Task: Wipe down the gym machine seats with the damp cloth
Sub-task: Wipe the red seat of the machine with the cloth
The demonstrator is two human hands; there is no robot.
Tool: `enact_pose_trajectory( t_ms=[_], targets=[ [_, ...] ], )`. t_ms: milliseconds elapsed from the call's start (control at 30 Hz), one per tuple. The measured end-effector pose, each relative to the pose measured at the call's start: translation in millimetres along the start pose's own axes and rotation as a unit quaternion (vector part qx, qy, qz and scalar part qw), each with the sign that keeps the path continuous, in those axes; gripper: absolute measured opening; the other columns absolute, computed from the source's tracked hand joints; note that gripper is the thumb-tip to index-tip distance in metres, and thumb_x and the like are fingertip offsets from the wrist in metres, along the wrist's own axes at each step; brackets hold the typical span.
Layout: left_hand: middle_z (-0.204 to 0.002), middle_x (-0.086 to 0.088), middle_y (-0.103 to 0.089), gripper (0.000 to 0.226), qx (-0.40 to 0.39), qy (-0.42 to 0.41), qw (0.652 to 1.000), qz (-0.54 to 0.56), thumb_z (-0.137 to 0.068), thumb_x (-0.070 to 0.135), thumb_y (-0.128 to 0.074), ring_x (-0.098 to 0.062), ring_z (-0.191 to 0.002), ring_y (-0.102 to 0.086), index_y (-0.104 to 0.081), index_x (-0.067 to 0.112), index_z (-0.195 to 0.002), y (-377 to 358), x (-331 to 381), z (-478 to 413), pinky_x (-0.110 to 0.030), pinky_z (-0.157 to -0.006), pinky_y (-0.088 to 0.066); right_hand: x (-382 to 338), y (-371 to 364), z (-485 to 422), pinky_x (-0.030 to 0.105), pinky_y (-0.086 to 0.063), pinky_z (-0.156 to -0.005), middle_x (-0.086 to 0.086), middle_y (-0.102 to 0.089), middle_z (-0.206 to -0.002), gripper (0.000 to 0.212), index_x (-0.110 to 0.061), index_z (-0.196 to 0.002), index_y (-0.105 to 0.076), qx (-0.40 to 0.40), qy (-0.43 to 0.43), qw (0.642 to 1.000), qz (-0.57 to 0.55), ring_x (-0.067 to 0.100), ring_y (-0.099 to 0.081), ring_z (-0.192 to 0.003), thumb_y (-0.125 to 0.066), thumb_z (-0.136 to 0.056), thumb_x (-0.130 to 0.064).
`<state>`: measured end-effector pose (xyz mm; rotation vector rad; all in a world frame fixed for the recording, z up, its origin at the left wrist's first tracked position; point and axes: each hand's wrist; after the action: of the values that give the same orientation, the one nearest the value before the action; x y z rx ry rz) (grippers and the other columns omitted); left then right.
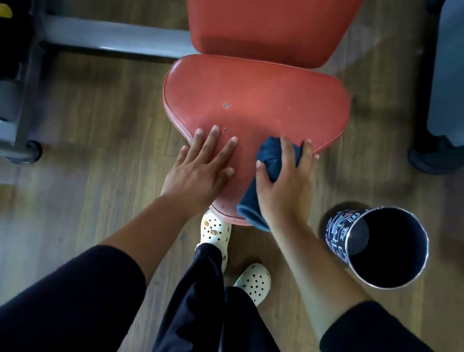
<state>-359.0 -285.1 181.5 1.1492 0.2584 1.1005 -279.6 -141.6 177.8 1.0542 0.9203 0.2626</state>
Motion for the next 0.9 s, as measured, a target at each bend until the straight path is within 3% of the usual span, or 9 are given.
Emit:
enact_pose_trajectory(
  t_ms=[67,267,433,600,800,900],
  targets=[
    [-0.159,0.002,0.014,0.055,0.002,0.000,1.000,-0.004,-0.100,0.049,-0.018,-0.023,-0.145,0.016,0.004,0.038,-0.149,-1,1,0,-0.041,-0.117,0.001,-1,3,-8,0.043,-0.028,-0.110,0.012,-0.019,-0.155,0.056,-0.026,-0.143,-0.036,-0.008,0.013,1.000,0.013,0.037,-0.011,-0.143,-0.054,-0.091,-0.038],
    [-0.159,0.002,0.012,0.055,0.003,-0.008,1.000,-0.024,-0.099,0.049,-0.016,-0.024,-0.146,0.013,0.005,0.039,-0.149,-1,-3,-2,-0.045,-0.118,-0.001,-4,-6,24,0.043,-0.021,-0.115,0.017,-0.036,-0.146,0.056,-0.017,-0.140,-0.043,-0.015,0.119,0.993,0.019,0.039,-0.019,-0.141,-0.056,-0.088,-0.029],
    [-0.159,0.005,0.013,0.054,-0.003,-0.009,1.000,-0.022,-0.099,0.050,-0.016,-0.021,-0.146,0.014,0.005,0.041,-0.148,1,-3,-4,-0.046,-0.116,0.002,3,3,17,0.036,-0.017,-0.113,0.011,-0.025,-0.153,0.057,-0.024,-0.144,-0.037,-0.066,0.123,0.990,0.008,0.029,-0.011,-0.145,-0.055,-0.091,-0.035],
    [-0.159,0.006,0.013,0.056,-0.004,-0.019,1.000,-0.016,-0.098,0.052,-0.016,-0.019,-0.145,0.016,0.004,0.040,-0.149,2,-6,-6,-0.046,-0.116,0.005,7,10,-50,0.050,-0.016,-0.117,0.013,-0.026,-0.153,0.056,-0.023,-0.143,-0.037,-0.074,0.109,0.991,0.023,0.031,-0.009,-0.145,-0.055,-0.091,-0.036],
    [-0.153,0.017,0.019,0.064,0.010,-0.028,1.000,0.001,-0.093,0.060,-0.011,-0.009,-0.141,0.023,0.007,0.034,-0.149,4,-21,-5,-0.042,-0.118,0.010,-5,-3,-87,0.053,-0.013,-0.116,0.015,-0.033,-0.149,0.056,-0.019,-0.140,-0.043,-0.077,0.135,0.985,0.073,0.037,-0.015,-0.142,-0.057,-0.088,-0.034],
    [-0.152,0.016,0.021,0.068,0.025,0.011,1.000,0.001,-0.090,0.061,-0.007,-0.011,-0.142,0.023,0.007,0.032,-0.149,5,-34,-13,-0.040,-0.116,0.013,-18,-11,-94,0.057,-0.014,-0.114,0.016,-0.037,-0.146,0.054,-0.017,-0.136,-0.047,-0.085,0.149,0.983,0.063,0.040,-0.018,-0.141,-0.058,-0.086,-0.033]
  ],
)
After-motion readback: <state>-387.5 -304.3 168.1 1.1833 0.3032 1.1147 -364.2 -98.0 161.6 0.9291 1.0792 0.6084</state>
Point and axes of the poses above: each hand's wrist, its own z-axis away from the middle knuckle, its own y-axis out of the back of the hand, x = y × z
